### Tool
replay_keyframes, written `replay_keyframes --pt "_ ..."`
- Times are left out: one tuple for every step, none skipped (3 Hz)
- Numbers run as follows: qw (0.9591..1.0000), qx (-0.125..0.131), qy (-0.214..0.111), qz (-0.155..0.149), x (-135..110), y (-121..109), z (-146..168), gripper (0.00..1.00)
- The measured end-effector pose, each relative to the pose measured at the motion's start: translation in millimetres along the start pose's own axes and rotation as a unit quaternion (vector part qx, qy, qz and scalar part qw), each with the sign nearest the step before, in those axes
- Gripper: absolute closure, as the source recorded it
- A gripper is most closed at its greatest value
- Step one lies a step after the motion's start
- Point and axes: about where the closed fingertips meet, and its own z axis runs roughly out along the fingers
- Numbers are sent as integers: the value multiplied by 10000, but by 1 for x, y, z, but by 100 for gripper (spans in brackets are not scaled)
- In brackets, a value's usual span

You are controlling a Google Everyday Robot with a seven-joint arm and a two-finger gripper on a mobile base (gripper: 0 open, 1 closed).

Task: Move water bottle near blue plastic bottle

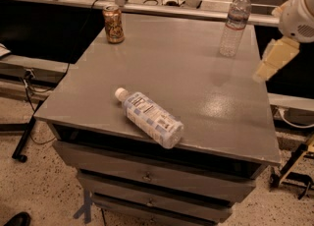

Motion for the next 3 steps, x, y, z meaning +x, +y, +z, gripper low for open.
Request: replay_keyframes --pt "9973 386 -424 469 3 -40 26 0" --pt "9892 558 -1033 883 -7 -69 57 0" --pt "9670 717 -1939 1487 -21 -108 94 0"
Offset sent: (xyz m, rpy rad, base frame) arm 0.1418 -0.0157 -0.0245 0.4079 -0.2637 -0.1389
